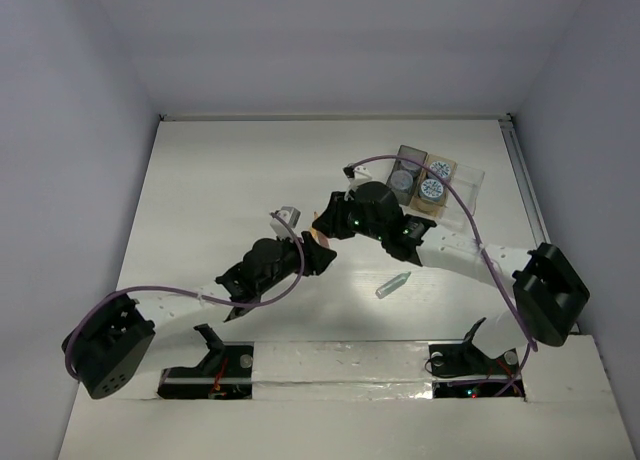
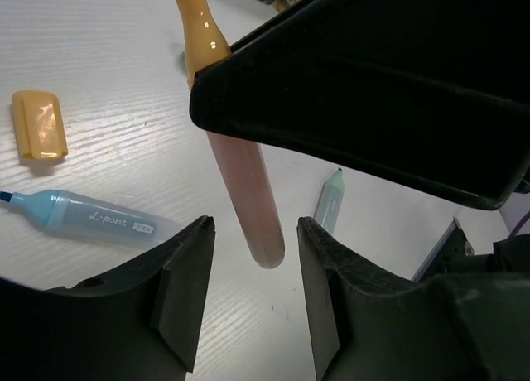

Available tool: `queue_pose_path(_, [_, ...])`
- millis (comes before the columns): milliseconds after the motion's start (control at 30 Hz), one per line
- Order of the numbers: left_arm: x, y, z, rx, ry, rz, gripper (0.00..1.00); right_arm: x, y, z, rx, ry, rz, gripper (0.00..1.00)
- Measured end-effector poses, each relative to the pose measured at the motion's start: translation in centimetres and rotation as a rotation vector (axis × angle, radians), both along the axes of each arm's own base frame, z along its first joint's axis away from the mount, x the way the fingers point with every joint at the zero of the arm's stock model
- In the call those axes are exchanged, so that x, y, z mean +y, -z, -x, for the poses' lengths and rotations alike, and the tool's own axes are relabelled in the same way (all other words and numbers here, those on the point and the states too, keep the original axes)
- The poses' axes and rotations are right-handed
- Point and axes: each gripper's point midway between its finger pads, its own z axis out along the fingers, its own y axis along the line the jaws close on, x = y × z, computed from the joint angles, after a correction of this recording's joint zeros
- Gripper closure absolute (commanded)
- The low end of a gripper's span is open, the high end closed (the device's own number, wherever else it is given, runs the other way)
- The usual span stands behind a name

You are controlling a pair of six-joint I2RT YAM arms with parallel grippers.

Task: Sort the stationery into containers
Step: Pick up the pen from the center of the board.

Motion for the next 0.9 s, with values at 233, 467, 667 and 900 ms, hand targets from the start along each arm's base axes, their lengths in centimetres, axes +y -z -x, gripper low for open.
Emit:
queue_pose_path(233, [0.3,-0.4,-0.9,-0.024,-0.046,0.003,0.61,0.2,0.0,0.1,0.005,-0.002,-0.024,0.95])
queue_pose_path(467, [0.3,-0.6,-1.5,-0.04,-0.075,0.015,0.92,0.6,0.2,0.6,0.012,-0.018,-0.042,0.95])
queue_pose_path(667, [0.4,-0.1,-1.6,-0.028,-0.086,0.001,1.0,0.5,0.6,0.9,0.018,-0.02,-0.044,0.6])
queue_pose_path(900, [1.5,-1.0,-1.0,-0.067,-0.096,0.01,1.0,-0.5,-1.2,1.3,-0.023,-0.02,-0.037,0.11])
